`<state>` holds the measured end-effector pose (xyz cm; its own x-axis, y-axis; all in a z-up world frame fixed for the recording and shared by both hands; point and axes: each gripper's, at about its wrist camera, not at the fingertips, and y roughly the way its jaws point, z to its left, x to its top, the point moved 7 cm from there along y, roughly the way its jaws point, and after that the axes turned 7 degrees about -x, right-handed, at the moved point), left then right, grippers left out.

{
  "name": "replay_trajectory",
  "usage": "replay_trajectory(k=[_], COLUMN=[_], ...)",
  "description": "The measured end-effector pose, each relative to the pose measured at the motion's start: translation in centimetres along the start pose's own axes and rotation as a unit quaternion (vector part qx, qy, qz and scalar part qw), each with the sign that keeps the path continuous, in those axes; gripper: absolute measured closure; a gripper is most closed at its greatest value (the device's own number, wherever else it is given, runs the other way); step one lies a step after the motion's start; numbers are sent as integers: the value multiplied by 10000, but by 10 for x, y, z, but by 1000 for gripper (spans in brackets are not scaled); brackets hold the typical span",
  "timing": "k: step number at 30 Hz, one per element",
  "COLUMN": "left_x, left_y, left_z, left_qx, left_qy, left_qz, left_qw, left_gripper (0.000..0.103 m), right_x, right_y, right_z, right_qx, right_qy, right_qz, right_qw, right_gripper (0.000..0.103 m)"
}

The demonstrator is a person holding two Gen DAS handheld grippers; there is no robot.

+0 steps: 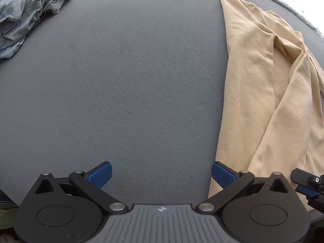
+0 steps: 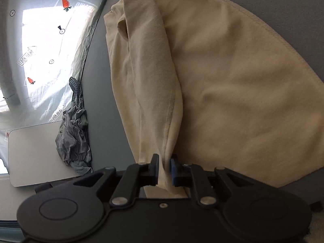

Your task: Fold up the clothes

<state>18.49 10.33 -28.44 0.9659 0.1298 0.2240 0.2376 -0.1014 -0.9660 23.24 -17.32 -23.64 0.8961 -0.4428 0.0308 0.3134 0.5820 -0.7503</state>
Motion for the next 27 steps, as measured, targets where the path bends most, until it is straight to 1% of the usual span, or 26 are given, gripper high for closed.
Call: replay_trajectory(k=[1,3,6,7,8,10,11,12,14,16,19,22,23,25,27], left_x=[1,8,15,17,18,2,1,-1,-10,-15,-20,-23,-24,-27,-29], left_y=[-1,-3,-6,-6,-6,-11,-11,-11,-12,-14,-19,-22,-23,-23,-23], left_z=[-2,-5,-9,-10,-10,-9,-8,-5,5,14,27,36,38,43,45], left_qx=[-9,-11,19,32,45,55,54,55,70,98,139,150,148,129,86], left_qy=[16,88,207,240,260,314,338,357,352,335,325,364,393,469,545], left_qz=[-7,-66,-135,-147,-141,-126,-116,-95,-61,-48,-41,-26,-12,34,79], left_qw=[10000,9999,9997,9996,9996,9994,9993,9993,9993,9994,9994,9992,9991,9988,9984], left_gripper=[0,0,0,0,0,0,0,0,0,0,0,0,0,0,0], right_x=[2,7,15,15,14,11,10,7,-4,-19,-38,-49,-52,-58,-63], right_y=[-4,-12,-25,-25,-23,-20,-19,-14,0,14,26,33,35,39,43], right_z=[4,12,24,30,37,51,58,63,74,81,87,90,90,90,90], right_qx=[-166,-497,-991,-1087,-1145,-1258,-1313,-1301,-1214,-1160,-1213,-1308,-1352,-1464,-1576], right_qy=[-193,-577,-1150,-1374,-1615,-2094,-2331,-2494,-2721,-2921,-3106,-3147,-3148,-3149,-3135], right_qz=[-141,-422,-840,-952,-1047,-1235,-1327,-1326,-1135,-924,-733,-687,-680,-688,-708], right_qw=[9996,9962,9848,9799,9746,9618,9544,9504,9478,9448,9399,9376,9370,9352,9337], right_gripper=[64,63,63,64,69,75,81,83,85,85,84,82,78,74,74])
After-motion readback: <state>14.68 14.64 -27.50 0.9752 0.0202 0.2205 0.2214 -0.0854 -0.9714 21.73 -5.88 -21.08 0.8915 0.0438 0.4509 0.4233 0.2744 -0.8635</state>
